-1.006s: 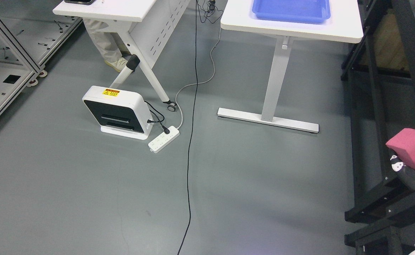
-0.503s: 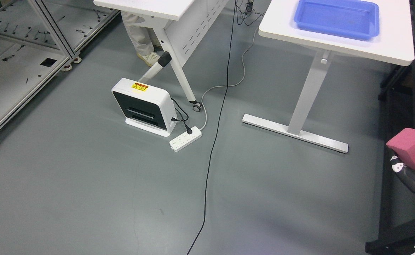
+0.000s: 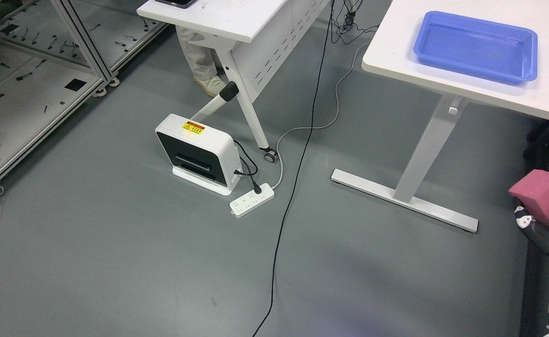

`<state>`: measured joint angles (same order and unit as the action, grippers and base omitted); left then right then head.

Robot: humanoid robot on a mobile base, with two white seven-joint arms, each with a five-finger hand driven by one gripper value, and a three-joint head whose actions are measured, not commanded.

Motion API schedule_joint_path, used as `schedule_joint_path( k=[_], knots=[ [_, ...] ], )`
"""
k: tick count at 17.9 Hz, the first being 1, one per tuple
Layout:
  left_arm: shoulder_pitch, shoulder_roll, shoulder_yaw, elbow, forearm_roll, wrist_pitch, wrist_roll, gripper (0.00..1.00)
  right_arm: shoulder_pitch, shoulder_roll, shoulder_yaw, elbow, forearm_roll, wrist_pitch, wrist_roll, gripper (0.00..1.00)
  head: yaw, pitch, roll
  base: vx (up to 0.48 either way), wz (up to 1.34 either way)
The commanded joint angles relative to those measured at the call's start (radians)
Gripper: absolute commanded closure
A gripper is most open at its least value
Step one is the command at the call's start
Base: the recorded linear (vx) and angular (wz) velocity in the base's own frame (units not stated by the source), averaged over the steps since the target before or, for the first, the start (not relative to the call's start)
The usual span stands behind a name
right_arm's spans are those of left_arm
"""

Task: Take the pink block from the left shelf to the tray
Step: 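Turn and drive toward the white table carrying the cube in the right hand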

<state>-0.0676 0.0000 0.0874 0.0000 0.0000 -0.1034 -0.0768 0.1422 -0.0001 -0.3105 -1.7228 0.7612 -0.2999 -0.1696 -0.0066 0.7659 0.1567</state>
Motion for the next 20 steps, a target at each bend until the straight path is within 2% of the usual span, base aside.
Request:
schedule_joint_path(
  k=[1, 20],
  knots=[
    [0.000, 0.017, 0.000, -0.018, 0.008, 0.001, 0.000, 0.00, 0.001, -0.017, 0.002, 0.000, 0.001, -0.001, 0.005, 0.98, 0.0000, 0.000, 0.000, 0.274, -0.06],
    [0.000, 0.017, 0.000, -0.018, 0.008, 0.001, 0.000, 0.00, 0.008, -0.017, 0.037, 0.000, 0.001, 0.002, 0.016, 0.98, 0.0000, 0.000, 0.000, 0.334, -0.05]
  ],
)
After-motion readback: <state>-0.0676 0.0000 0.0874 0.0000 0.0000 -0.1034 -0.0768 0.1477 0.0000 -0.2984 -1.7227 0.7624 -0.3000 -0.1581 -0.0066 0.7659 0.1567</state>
